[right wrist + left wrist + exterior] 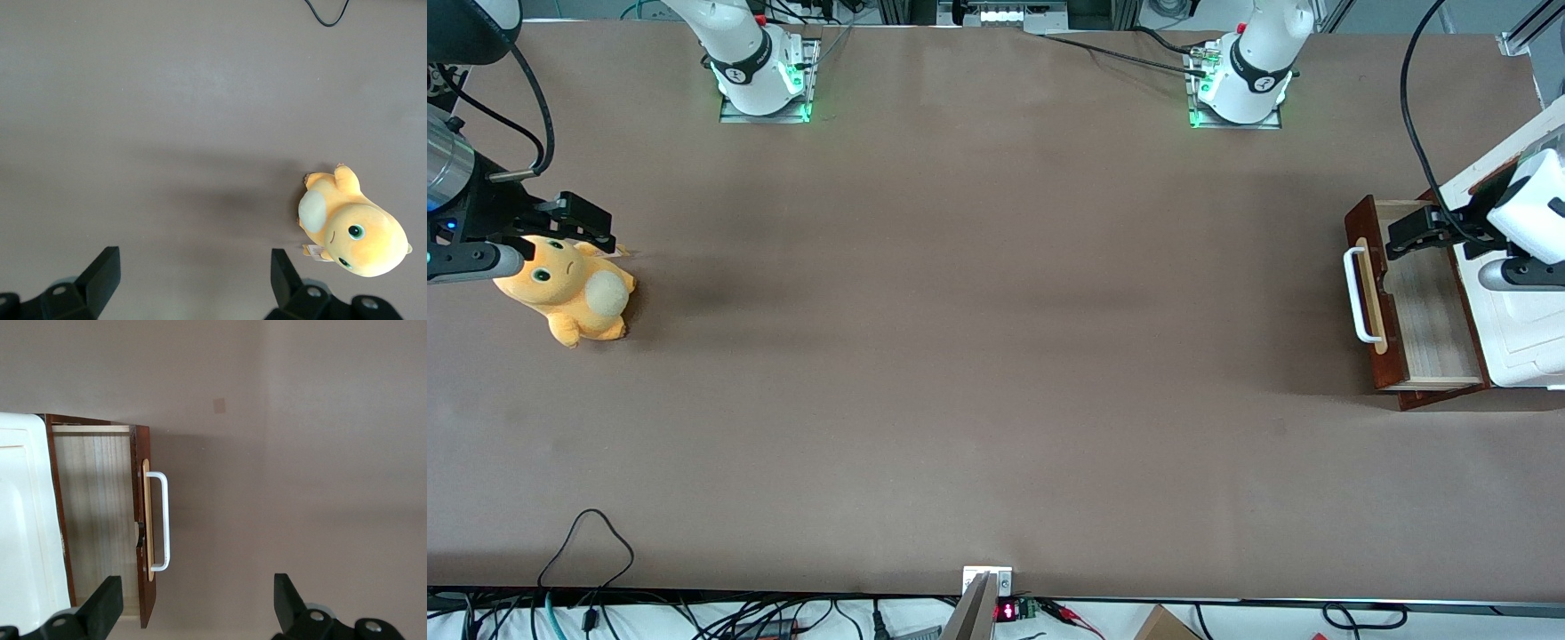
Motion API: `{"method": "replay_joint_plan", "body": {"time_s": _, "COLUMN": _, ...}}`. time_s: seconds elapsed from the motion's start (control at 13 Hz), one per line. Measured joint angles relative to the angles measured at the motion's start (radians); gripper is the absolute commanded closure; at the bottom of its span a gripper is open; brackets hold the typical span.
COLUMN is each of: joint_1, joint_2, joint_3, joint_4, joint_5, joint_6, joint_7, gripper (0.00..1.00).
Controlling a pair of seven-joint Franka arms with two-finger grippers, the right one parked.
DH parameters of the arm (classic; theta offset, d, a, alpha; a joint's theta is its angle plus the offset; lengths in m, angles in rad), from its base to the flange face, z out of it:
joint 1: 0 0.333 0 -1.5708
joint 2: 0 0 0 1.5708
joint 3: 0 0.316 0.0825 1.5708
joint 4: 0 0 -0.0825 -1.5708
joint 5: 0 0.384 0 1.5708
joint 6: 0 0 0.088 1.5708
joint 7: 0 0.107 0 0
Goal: Open lower drawer with left arm only
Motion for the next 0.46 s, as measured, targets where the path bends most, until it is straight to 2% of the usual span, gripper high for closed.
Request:
{"method": "replay_joint_plan", "body": {"time_s": 0.15, "joint_1": 0.001, "joint_2": -0.05, "joint_3": -0.001, "joint_4": -0.075, "joint_5": 0.0, "joint_6": 0.03, "joint_7": 0.0, "gripper": 0.0}}
{"method": "replay_joint_plan", "body": {"time_s": 0.46, "joint_1": 0.007, "joint_2": -0.087, "joint_3": -0.001, "joint_4": -0.076, "joint_5": 0.0, "joint_6": 0.013, "joint_7": 0.0, "gripper": 0.0}}
